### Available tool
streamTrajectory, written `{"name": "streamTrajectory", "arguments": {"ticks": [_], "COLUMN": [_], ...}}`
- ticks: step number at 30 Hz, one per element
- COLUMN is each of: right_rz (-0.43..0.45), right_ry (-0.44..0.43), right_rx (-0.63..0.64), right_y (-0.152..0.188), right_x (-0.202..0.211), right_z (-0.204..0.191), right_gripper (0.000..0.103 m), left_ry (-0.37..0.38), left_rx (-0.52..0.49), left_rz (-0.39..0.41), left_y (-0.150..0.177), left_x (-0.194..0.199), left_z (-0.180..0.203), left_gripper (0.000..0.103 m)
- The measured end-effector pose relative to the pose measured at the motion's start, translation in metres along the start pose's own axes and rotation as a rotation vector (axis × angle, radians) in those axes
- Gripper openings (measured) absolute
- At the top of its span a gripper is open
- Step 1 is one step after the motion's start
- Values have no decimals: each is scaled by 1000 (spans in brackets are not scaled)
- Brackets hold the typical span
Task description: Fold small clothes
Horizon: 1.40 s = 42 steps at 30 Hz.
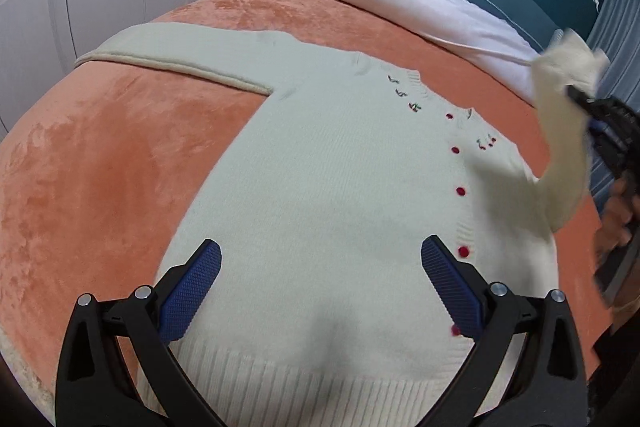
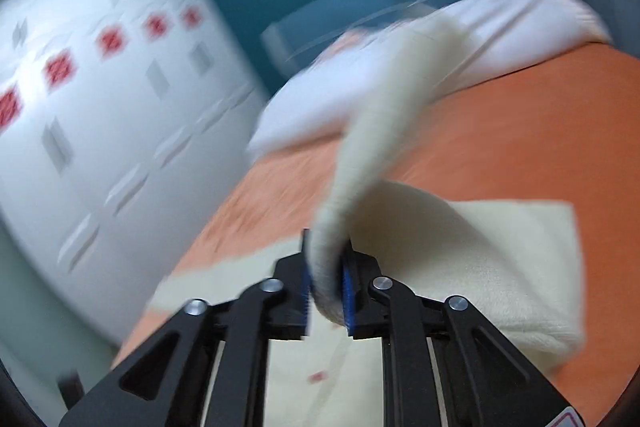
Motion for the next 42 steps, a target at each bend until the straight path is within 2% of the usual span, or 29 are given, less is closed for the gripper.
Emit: {"name": "streamTrajectory", "arguments": {"ticks": [1, 2, 4, 6, 8, 9, 10, 13, 15, 16, 17, 18, 19, 20, 21, 23, 25, 26, 27, 29, 30, 31, 32, 35, 37, 39, 41, 42], "right_rz": [-49, -106, -187, -204, -196, -188, -179, -196, -202, -200, -196, -191, -191, -194, -168, -41, 65, 75, 28, -149, -196, -142, -135, -109, -94, -9, 42, 35], "right_ry": [-7, 22, 62, 79, 108, 133, 158, 220, 229, 225, 212, 193, 187, 191, 197, 177, 168, 189, 216, 305, 320, 316, 319, 323, 389, 469, 461, 442], "right_rx": [60, 110, 113, 33, -66, -134, -210, -403, -505, -549, -597, -637, -655, -653, -646, -608, -539, -506, -482, -450, -447, -454, -441, -419, -379, -330, -318, -306], "right_y": [17, 42, 74, 88, 96, 100, 102, 110, 112, 115, 116, 114, 110, 107, 96, 72, 56, 56, 66, 103, 116, 111, 103, 93, 95, 91, 81, 76], "right_x": [-22, -43, -60, -48, -27, -14, -4, 4, 1, -2, -6, -13, -22, -27, -27, -5, 22, 22, 10, -31, -44, -39, -34, -20, -6, 18, 27, 23], "right_z": [-22, -36, -36, -7, 21, 44, 69, 136, 170, 177, 184, 187, 188, 185, 183, 169, 156, 155, 159, 175, 179, 177, 172, 162, 160, 152, 142, 139], "right_gripper": [22, 22, 22, 24, 36, 48, 54, 56, 55, 55, 55, 47, 18, 12, 12, 11, 11, 11, 10, 10, 8, 9, 9, 11, 11, 12, 12, 12], "left_ry": [29, 52, 96, 144, 166, 163, 163, 176, 157, 149, 168, 190, 231, 247, 264, 307, 335, 307, 254, 152, 118, 145, 166, 200, 213, 220, 230, 233], "left_rx": [12, 23, 37, 56, 108, 145, 188, 315, 358, 354, 338, 320, 309, 295, 265, 177, 130, 99, 83, 106, 125, 133, 134, 176, 174, 152, 153, 156], "left_rz": [-2, -3, -9, -18, -32, -50, -65, -116, -105, -91, -89, -111, -131, -128, -94, 18, 75, 69, 25, -98, -139, -106, -73, -43, -28, -13, -2, 2], "left_y": [-7, -15, -33, -50, -66, -71, -75, -76, -76, -80, -85, -91, -98, -107, -120, -152, -170, -170, -163, -133, -116, -109, -106, -102, -103, -102, -102, -101], "left_x": [-5, -10, -23, -41, -68, -85, -99, -136, -147, -150, -153, -160, -165, -166, -161, -140, -129, -135, -152, -188, -200, -199, -195, -192, -194, -193, -194, -193], "left_z": [2, 3, 4, 1, -9, -16, -22, -32, -34, -31, -26, -19, -12, -5, 1, 21, 30, 26, 18, -12, -26, -35, -36, -41, -42, -42, -42, -44], "left_gripper": [98, 98, 98, 98, 98, 98, 98, 98, 97, 89, 61, 46, 16, 11, 11, 10, 11, 11, 11, 11, 11, 13, 13, 14, 14, 14, 14, 14]}}
Point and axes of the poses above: each gripper's, at about its wrist camera, not at the fingertips, and x roughly against the way its jaws point, z to its right, y to its underside, the point moved 6 cm from there along -x, roughly the way its jaws point, and after that the axes turned 14 degrees about y, right-handed, at the moved point
